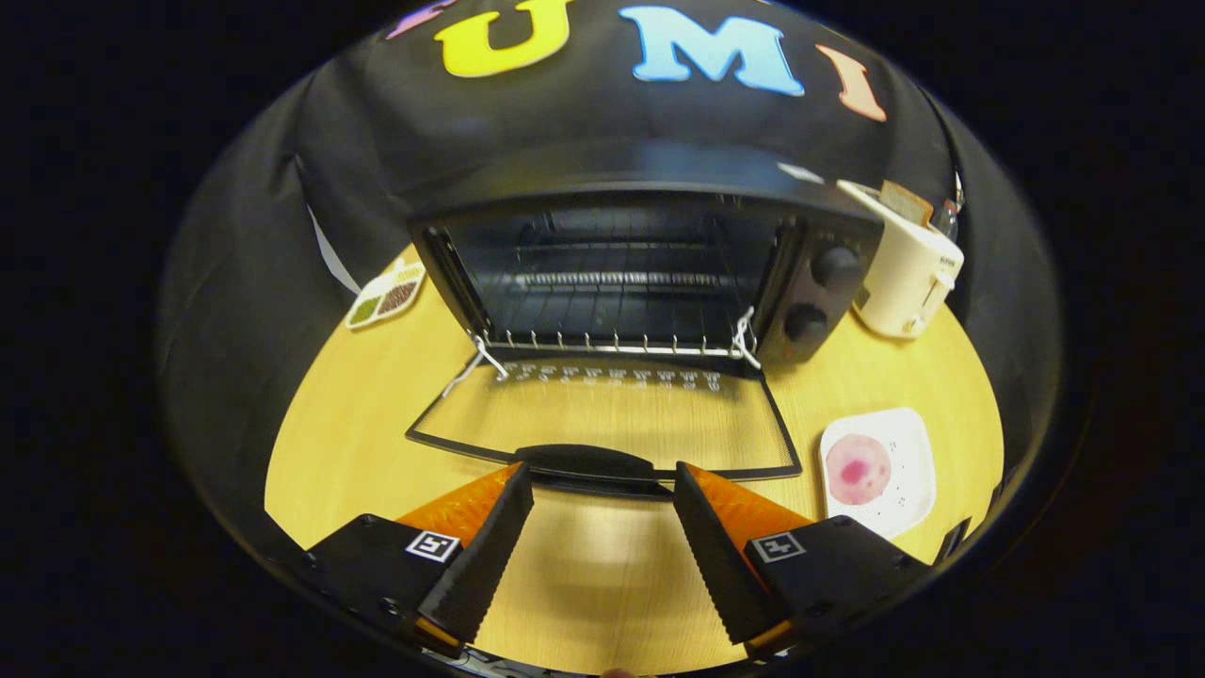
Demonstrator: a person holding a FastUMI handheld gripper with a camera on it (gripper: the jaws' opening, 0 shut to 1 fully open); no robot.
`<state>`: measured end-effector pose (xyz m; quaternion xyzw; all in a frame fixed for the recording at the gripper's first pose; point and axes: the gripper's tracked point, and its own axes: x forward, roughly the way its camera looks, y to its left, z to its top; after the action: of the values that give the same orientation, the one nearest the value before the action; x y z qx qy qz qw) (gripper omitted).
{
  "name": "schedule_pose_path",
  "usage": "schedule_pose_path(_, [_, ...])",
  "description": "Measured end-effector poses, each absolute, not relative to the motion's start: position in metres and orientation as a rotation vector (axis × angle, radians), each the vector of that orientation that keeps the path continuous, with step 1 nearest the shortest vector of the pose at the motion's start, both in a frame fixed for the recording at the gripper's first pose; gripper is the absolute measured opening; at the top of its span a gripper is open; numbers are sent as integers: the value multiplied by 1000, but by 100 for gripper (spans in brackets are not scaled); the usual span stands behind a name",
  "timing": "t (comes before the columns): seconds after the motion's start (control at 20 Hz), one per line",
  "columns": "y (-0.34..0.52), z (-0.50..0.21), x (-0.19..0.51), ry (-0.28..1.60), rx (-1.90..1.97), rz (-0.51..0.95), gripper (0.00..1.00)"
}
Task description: Open the toaster oven, put the food inside, and close the toaster oven door.
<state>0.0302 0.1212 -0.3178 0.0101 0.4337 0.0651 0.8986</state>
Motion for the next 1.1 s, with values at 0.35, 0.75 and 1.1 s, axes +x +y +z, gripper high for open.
schedule_pose_path(0.35, [65, -294, 19, 831, 0, 111, 96])
schedule_pose_path(0.75, [-42, -244, 14, 739, -5, 31, 96])
schedule_pose_path(1.1, [-124, -263, 21, 790, -28, 14, 96])
